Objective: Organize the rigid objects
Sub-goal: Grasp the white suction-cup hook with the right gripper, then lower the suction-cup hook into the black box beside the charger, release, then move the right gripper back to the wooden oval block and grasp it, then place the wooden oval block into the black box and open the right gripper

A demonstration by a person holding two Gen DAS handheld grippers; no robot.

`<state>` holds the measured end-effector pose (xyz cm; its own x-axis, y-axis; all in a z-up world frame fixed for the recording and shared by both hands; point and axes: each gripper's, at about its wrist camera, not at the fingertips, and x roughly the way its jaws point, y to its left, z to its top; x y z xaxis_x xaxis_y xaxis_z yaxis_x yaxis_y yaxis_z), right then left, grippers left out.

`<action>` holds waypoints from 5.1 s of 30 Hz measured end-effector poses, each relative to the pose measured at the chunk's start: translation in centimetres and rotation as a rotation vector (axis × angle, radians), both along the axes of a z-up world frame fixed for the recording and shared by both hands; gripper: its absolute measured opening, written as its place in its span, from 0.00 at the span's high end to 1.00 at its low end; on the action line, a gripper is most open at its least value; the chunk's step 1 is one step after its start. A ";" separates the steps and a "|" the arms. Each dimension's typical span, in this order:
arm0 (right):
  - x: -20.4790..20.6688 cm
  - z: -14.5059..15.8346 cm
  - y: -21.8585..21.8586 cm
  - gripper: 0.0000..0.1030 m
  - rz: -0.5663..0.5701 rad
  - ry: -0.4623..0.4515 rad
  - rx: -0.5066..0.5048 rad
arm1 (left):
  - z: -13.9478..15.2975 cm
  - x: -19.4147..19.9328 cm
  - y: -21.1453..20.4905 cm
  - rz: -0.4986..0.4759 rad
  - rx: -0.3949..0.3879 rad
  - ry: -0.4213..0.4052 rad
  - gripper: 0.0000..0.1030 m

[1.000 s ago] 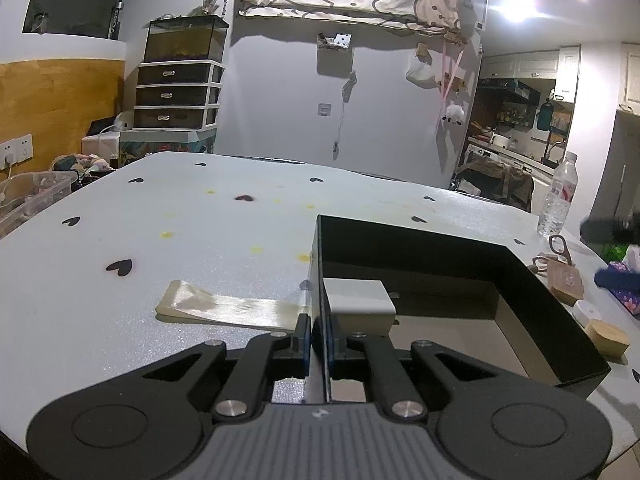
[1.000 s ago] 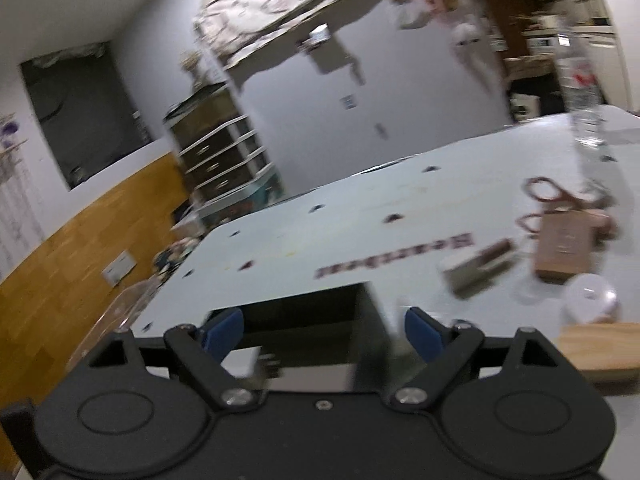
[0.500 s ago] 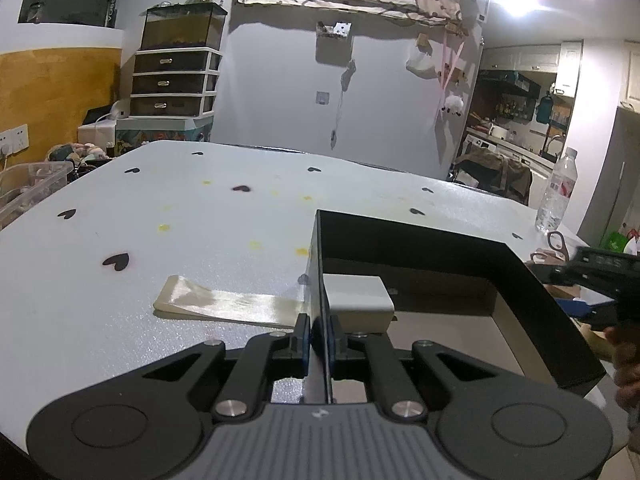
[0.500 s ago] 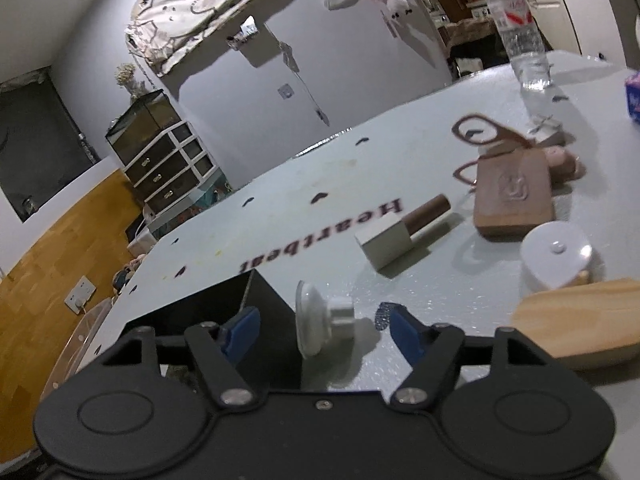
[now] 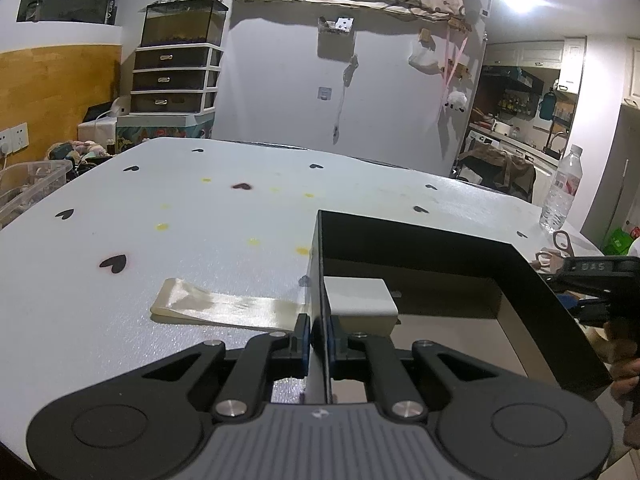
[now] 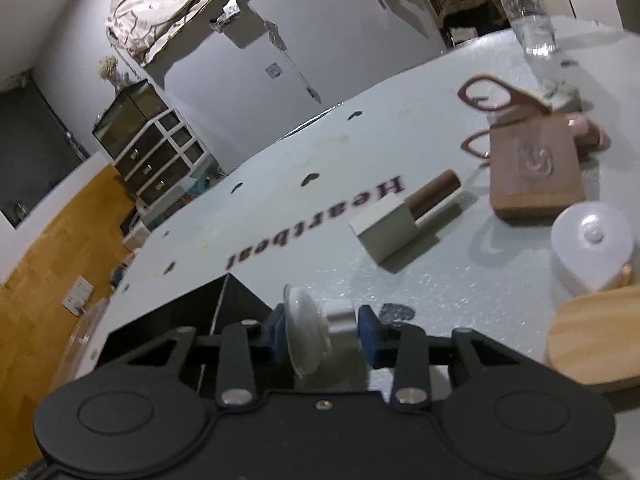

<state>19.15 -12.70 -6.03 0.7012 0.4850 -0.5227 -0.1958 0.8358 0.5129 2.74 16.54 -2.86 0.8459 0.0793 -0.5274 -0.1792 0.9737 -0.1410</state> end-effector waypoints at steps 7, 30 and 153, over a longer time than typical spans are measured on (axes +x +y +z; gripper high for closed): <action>-2.7 3.2 -1.7 0.64 -0.026 -0.087 0.038 | 0.0 0.1 -0.2 -0.002 0.012 0.002 0.91; -1.4 5.4 14.6 0.64 0.316 0.016 -0.377 | 0.0 0.4 -0.5 -0.001 0.026 0.006 0.91; -5.2 10.2 5.9 0.13 0.823 -0.474 -0.582 | -0.1 1.0 -1.2 0.001 0.086 0.018 0.92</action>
<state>13.94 -6.76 4.19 0.4673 0.6618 -0.5862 -0.8732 0.4493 -0.1889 3.70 15.33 -2.96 0.8363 0.1256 -0.5337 -0.1819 0.9818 -0.0540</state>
